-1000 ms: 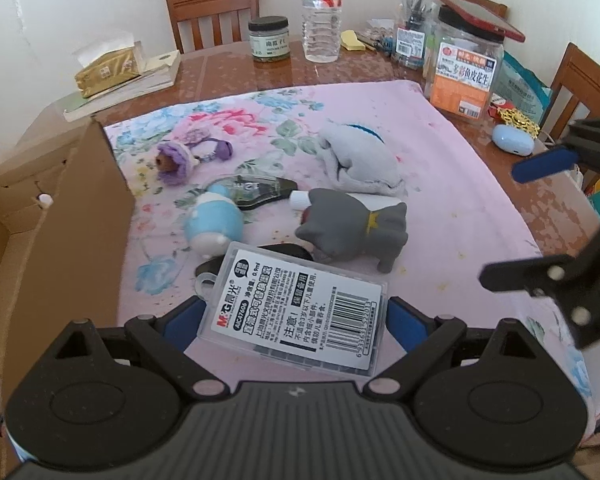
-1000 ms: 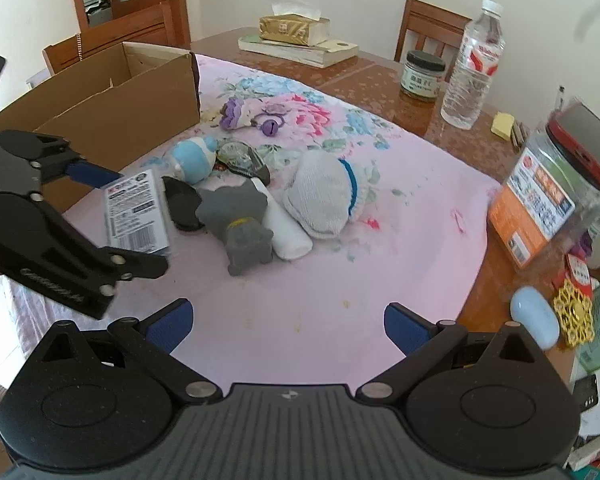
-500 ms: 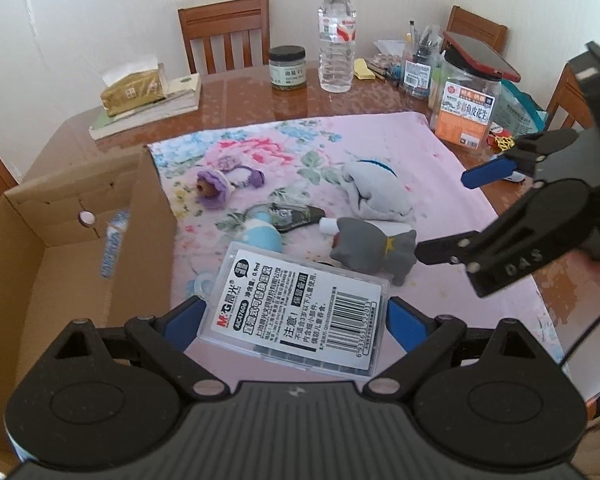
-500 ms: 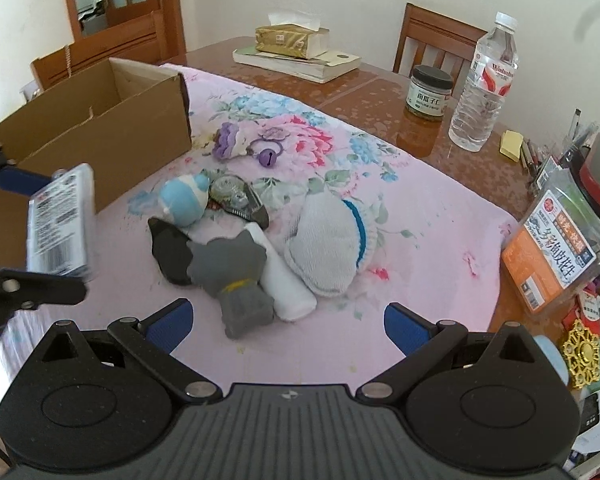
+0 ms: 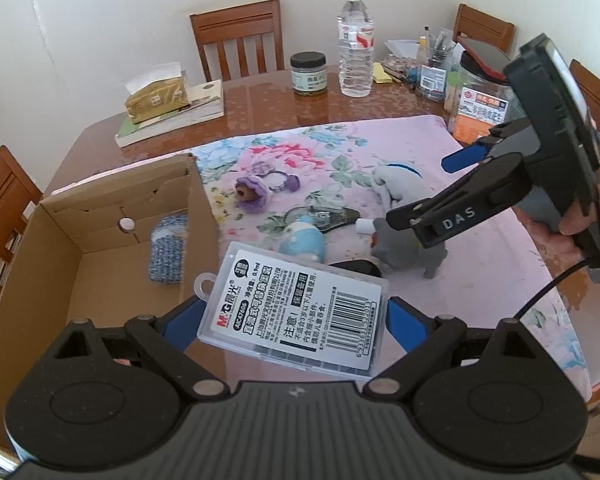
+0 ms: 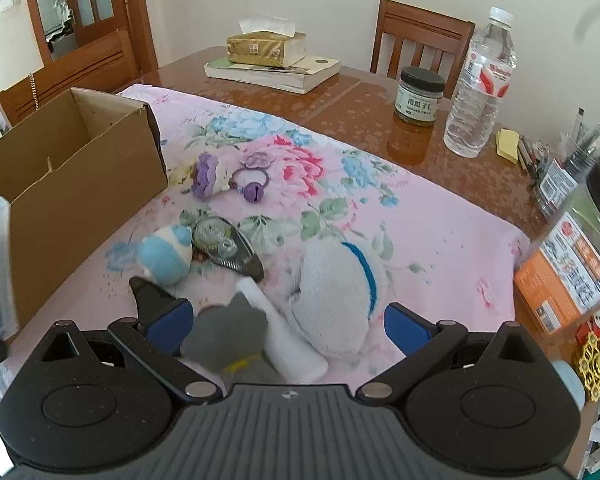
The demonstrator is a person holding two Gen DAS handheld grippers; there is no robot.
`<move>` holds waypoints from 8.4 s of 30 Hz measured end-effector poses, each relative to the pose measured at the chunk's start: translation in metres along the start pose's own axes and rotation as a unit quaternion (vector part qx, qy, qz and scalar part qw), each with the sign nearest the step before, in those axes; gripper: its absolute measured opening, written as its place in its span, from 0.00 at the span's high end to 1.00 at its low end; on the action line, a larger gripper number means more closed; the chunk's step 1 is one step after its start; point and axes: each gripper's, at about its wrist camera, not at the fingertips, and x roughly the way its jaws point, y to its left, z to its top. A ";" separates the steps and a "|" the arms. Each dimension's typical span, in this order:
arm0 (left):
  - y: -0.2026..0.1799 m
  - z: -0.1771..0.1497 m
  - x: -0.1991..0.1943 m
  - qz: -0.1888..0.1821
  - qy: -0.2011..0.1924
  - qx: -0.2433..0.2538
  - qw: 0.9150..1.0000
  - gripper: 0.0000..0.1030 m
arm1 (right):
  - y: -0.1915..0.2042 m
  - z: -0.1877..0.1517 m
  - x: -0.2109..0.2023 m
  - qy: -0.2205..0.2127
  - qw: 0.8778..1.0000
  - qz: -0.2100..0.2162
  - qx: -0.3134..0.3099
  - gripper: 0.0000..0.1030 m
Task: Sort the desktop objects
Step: 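Grasp the grey cat plush with the right tool while the left tool holds the package, then carry the card package and grey cat plush over the box and release the package, then open the right tool to drop the grey cat plush into the box, then withdraw both tools from the box back over the cloth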
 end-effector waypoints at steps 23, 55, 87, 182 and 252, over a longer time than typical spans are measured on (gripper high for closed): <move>0.017 0.002 0.000 -0.006 -0.006 -0.009 1.000 0.08 | 0.020 -0.013 0.021 0.024 1.000 -0.008 -0.005 0.00; 0.022 -0.013 -0.021 -0.026 -0.020 -0.033 0.999 0.08 | 0.025 -0.019 -0.001 0.048 0.998 0.045 0.019 0.09; 0.053 -0.011 -0.045 -0.034 -0.040 -0.027 0.998 0.08 | 0.064 0.004 -0.037 0.030 0.994 0.068 -0.074 0.27; 0.189 -0.048 -0.022 0.017 0.002 -0.091 0.996 0.06 | 0.211 0.098 -0.018 -0.029 0.977 0.107 -0.181 0.03; 0.041 -0.007 -0.056 -0.015 -0.029 -0.050 0.998 0.03 | 0.076 -0.012 -0.051 -0.013 0.994 0.076 -0.078 0.00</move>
